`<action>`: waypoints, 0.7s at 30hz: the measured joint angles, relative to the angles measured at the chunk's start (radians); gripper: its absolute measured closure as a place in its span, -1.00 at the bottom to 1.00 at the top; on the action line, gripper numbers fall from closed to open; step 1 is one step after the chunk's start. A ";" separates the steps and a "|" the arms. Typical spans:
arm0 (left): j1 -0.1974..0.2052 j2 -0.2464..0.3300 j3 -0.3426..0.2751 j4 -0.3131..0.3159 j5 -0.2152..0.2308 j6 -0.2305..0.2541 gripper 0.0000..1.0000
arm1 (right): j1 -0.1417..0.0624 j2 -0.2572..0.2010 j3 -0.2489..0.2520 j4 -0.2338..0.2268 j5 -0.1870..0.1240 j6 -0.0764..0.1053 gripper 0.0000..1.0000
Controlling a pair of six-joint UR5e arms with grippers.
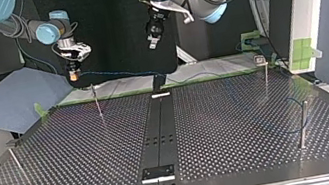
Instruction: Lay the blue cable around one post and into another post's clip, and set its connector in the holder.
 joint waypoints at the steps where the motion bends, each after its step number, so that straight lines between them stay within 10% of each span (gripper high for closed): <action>1: -0.003 -0.008 0.007 0.008 -0.005 0.007 -1.00 | 0.000 0.000 0.000 0.000 0.000 0.000 1.00; 21: 0.017 -0.188 0.187 0.188 -0.010 0.037 -1.00 | 0.004 0.000 0.000 0.001 0.000 -0.003 1.00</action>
